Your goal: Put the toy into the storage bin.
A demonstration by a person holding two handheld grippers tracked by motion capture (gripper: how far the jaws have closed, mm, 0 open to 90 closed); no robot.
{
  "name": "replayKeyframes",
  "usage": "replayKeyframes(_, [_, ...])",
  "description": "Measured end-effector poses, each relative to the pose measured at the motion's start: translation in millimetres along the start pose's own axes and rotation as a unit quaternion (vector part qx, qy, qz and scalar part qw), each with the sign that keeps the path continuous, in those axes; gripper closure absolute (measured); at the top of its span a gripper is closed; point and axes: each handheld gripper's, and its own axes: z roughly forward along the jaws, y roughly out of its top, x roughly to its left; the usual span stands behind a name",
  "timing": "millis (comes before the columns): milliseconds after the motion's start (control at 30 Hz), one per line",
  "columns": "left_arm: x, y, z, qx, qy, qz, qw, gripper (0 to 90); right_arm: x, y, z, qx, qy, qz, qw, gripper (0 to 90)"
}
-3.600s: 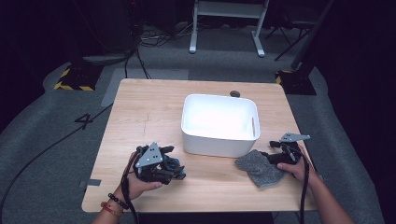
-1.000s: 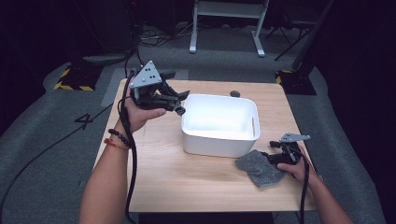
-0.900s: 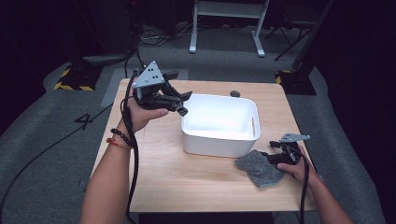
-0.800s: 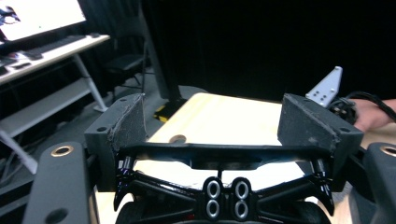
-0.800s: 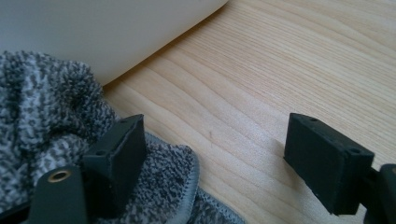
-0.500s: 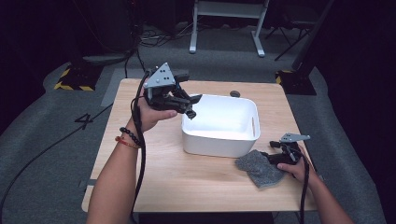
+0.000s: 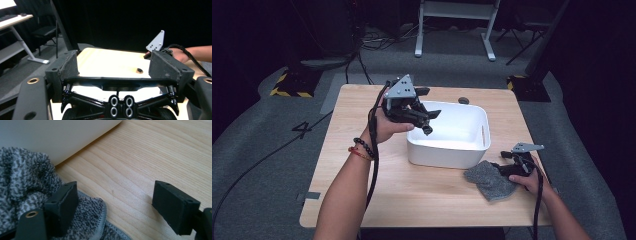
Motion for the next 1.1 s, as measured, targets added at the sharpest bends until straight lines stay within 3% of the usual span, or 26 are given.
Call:
replayKeyframes(467, [1.0, -16.6, 21.5, 0.036, -0.036, 0.007, 0.9987, 24.4, 0.1, -0.1, -0.1, 0.000, 0.001, -0.001, 1.0000, 20.7])
replayKeyframes(1100, [8.9, -43.4, 37.0, 0.094, -0.037, -0.002, 0.9949, 24.3, 0.1, -0.1, -0.1, 0.000, 0.001, -0.001, 1.0000, 20.8])
